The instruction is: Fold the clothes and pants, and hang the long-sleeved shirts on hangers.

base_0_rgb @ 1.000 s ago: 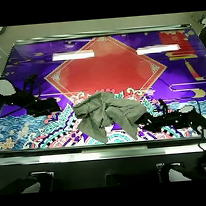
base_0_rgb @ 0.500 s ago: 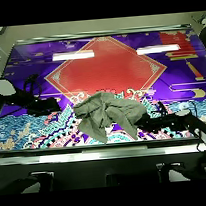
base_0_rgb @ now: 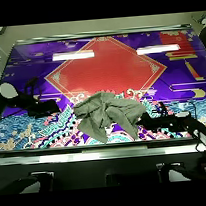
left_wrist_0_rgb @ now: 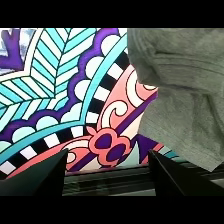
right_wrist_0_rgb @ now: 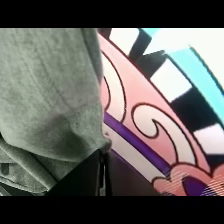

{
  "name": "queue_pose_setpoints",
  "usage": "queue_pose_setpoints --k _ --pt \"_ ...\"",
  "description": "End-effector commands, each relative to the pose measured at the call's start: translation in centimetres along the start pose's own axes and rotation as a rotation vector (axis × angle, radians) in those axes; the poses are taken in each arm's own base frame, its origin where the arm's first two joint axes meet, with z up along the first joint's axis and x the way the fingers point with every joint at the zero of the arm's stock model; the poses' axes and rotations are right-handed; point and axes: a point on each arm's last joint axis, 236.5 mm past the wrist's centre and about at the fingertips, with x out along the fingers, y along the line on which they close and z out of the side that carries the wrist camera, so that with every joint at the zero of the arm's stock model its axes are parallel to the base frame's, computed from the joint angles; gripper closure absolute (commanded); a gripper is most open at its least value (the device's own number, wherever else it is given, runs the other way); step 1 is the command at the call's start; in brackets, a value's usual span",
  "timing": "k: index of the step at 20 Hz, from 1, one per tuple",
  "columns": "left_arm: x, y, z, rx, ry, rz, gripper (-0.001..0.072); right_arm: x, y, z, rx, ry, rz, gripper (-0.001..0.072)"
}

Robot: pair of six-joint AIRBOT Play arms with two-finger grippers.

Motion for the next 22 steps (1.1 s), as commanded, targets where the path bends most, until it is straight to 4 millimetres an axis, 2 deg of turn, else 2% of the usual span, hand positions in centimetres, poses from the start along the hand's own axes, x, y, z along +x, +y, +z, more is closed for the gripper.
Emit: queue_pose_setpoints --k 1,4,7,9,12,15,18,20,22 --pt "3.0 1.8 -1.2 0.018 0.032 -0.093 0.0122 0.0 0.5 -0.3 -0.016 0.011 0.021 0.068" --pt "5.7 0.9 -2.9 0.054 0.058 -0.28 0.0121 0.0 0.7 -0.9 -0.018 0.036 0.031 0.068" --pt "7.7 -0.9 -3.3 0.094 0.07 -0.372 0.0121 -0.1 1.0 -1.6 -0.018 0.066 0.043 0.068" --pt "9.1 -2.2 -3.8 0.126 0.099 -0.4 0.0121 -0.1 1.1 -1.8 -0.018 0.076 0.048 0.068" --pt "11.5 -3.3 -5.4 0.157 0.183 -0.398 0.0121 -0.1 1.2 -2.1 -0.018 0.086 0.052 0.068" --pt "12.8 -5.0 -6.4 0.174 0.224 -0.428 0.0121 -0.1 1.3 -2.1 -0.018 0.089 0.053 0.068" --pt "13.1 -6.0 -5.4 0.148 0.18 -0.446 0.0136 -0.2 1.3 -2.2 -0.02 0.094 0.055 0.068" --pt "13.1 -6.2 -4.8 0.131 0.156 -0.454 0.0315 -0.2 1.4 -2.4 -0.026 0.099 0.058 0.068" --pt "13.3 -6.3 -4.9 0.132 0.161 -0.453 0.0601 -0.2 1.5 -2.5 -0.035 0.103 0.063 0.0681"
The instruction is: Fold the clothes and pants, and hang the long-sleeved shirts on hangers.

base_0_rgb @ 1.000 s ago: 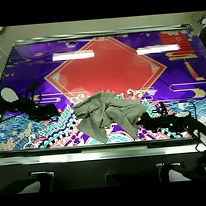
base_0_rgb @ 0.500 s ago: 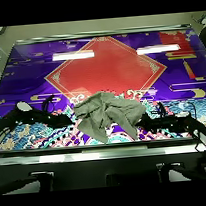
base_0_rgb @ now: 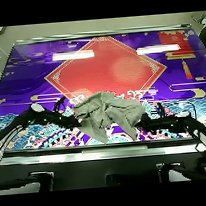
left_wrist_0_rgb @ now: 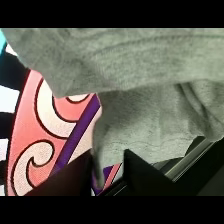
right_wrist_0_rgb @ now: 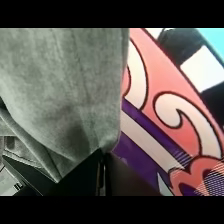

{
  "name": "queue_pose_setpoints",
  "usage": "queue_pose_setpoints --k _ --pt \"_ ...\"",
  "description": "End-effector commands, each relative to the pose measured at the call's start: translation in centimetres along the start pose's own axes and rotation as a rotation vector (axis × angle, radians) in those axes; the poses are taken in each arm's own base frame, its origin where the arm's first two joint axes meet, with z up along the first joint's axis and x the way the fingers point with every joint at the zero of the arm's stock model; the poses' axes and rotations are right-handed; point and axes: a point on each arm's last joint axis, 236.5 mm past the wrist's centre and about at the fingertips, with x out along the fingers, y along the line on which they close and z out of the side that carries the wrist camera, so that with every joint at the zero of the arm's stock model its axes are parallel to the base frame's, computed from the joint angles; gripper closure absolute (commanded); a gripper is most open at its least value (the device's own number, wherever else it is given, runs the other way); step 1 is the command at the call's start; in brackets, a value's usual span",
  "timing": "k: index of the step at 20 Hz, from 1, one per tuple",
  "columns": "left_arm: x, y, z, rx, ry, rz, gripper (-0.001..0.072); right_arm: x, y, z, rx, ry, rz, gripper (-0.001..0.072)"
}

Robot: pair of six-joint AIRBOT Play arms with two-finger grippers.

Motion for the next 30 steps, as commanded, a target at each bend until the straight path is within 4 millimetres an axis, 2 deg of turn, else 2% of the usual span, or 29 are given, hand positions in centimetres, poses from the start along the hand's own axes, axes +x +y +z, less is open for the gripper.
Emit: queue_pose_setpoints --k 1,5,7,9,11,13,14,16,17,18,20,22,24,27,28,29,30 --pt "0.6 -0.4 0.4 -0.003 -0.013 -0.011 0.0691 -0.1 0.4 -0.3 -0.022 0.008 0.009 0.0681" --pt "0.7 -1.3 0.7 0.003 -0.016 -0.028 0.0691 -1.2 1.8 0.2 -0.077 -0.039 0.02 0.0681" --pt "-1.1 -2.8 2.7 0.039 -0.063 -0.039 0.0693 -2.8 3.9 1.0 -0.151 -0.097 0.037 0.0682" --pt "-4.9 -5.0 6.3 0.09 -0.158 -0.042 0.0693 -5.7 7.7 3.0 -0.273 -0.213 0.057 0.0683" --pt "-10.7 -7.2 10.8 0.151 -0.3 0.007 0.0693 -10.0 12.9 5.6 -0.408 -0.374 0.079 0.0684" --pt "-18.6 -10.0 15.1 0.228 -0.485 0.094 0.0693 -15.1 18.8 7.9 -0.536 -0.532 0.102 0.0685" --pt "-23.1 -12.1 16.8 0.279 -0.593 0.135 0.0693 -17.7 21.8 8.7 -0.594 -0.611 0.119 0.0685" --pt "-32.1 -17.2 18.4 0.391 -0.811 0.205 0.0694 -23.4 27.8 9.1 -0.709 -0.77 0.157 0.0685" --pt "-36.3 -19.8 18.2 0.446 -0.913 0.241 0.0693 -26.1 30.6 8.5 -0.764 -0.834 0.171 0.0685" --pt "-40.4 -22.6 17.3 0.497 -1.02 0.271 0.0693 -28.3 32.9 7.6 -0.817 -0.881 0.178 0.0685" --pt "-46.4 -27.0 13.9 0.56 -1.191 0.29 0.0693 -32.0 36.9 4.4 -0.937 -0.929 0.178 0.0684" --pt "-49.2 -29.3 8.8 0.556 -1.28 0.284 0.0692 -34.3 39.2 0.0 -1.03 -0.92 0.161 0.0684" --pt "-51.2 -30.7 2.5 0.555 -1.363 0.311 0.0693 -35.9 40.1 -4.8 -1.087 -0.911 0.125 0.0684" --pt "-55.1 -31.9 -8.1 0.495 -1.559 0.343 0.0693 -38.4 40.4 -12.1 -1.126 -0.956 0.1 0.0684" --pt "-56.3 -32.1 -10.9 0.472 -1.627 0.349 0.0694 -39.4 40.4 -14.0 -1.115 -0.995 0.105 0.0685" --pt "-57.3 -32.3 -13.5 0.46 -1.685 0.35 0.0694 -40.2 40.1 -15.0 -1.09 -1.032 0.096 0.0685" --pt "-57.6 -32.5 -14.8 0.459 -1.711 0.344 0.0694 -40.8 39.6 -15.3 -1.051 -1.06 0.084 0.0685"
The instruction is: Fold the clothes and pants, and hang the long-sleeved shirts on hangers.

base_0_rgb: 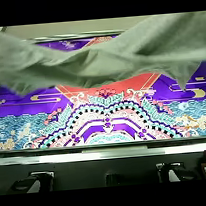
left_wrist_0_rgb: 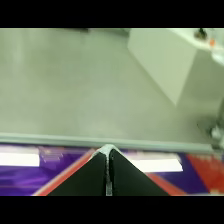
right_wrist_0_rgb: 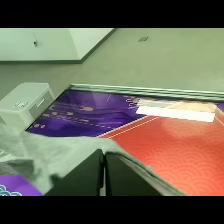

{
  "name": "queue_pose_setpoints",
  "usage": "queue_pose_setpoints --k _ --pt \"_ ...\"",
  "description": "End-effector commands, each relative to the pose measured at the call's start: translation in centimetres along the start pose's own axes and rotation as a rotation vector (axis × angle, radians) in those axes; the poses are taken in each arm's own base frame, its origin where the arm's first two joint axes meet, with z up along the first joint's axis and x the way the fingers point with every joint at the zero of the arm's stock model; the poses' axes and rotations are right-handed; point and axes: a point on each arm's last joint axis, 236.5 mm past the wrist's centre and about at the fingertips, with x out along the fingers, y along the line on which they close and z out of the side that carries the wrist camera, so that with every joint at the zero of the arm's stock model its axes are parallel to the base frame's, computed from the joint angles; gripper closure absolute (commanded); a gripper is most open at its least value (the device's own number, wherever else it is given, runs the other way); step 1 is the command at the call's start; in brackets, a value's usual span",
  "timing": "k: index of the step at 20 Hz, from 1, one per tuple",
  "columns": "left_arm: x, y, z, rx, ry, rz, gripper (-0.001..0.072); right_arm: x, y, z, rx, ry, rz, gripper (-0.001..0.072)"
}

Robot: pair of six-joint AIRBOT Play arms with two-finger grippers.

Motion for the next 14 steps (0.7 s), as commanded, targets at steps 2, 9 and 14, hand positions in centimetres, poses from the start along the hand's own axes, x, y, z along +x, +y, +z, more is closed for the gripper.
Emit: queue_pose_setpoints --k 2,9,14 --pt "-6.3 0.9 2.2 -0.032 -0.111 0.093 0.0695 -3.8 0.0 0.1 0.096 -0.023 -0.139 0.0685" --pt "16.6 10.3 -16.5 0.004 0.506 0.193 0.0692 8.2 -12.8 -11.1 0.475 0.479 -0.22 0.0683" --pt "29.8 16.1 -35.7 -0.096 0.787 0.179 0.0693 16.6 -23.9 -25.6 0.645 0.74 -0.277 0.0682"
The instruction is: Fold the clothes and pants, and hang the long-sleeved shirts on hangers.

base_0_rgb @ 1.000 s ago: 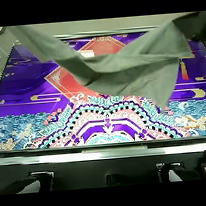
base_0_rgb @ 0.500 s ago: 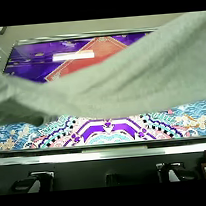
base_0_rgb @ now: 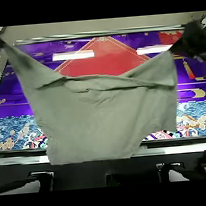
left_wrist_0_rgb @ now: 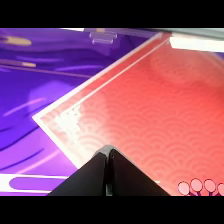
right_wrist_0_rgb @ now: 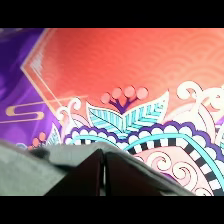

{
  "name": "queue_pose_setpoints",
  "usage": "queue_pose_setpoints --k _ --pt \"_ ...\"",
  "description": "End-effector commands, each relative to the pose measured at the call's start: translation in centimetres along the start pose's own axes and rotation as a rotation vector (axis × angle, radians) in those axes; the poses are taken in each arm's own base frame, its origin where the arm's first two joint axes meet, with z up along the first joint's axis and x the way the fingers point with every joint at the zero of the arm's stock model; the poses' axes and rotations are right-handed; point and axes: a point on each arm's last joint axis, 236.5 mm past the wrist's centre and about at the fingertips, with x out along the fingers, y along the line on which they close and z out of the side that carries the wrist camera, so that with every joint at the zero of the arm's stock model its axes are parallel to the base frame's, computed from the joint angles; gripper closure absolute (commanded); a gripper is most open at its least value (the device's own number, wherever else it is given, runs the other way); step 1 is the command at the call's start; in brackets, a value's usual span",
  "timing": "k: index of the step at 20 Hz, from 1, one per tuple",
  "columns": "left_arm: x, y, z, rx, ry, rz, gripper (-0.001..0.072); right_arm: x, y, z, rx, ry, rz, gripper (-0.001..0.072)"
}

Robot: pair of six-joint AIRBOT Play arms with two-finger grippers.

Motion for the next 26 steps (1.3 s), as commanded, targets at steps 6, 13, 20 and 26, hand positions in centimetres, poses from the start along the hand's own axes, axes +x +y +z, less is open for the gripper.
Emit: queue_pose_setpoints --k 6,13,20,26 --pt "24.6 1.3 -10.1 -0.042 0.15 -0.031 0.0693 21.0 -16.8 -0.5 0.252 0.119 -0.105 0.0682" --pt "25.6 2.5 -12.5 -0.074 0.254 -0.024 0.0168 23.6 -20.3 -0.1 0.316 0.094 -0.122 0.0255" --pt "11.2 5.7 -9.8 -0.201 0.394 0.04 0.0148 12.2 -26.2 -3.7 0.125 0.294 -0.174 0.016" --pt "6.6 5.7 -13.9 -0.213 0.571 0.058 0.0166 8.7 -29.9 -12.6 0.342 0.323 -0.089 0.0172"
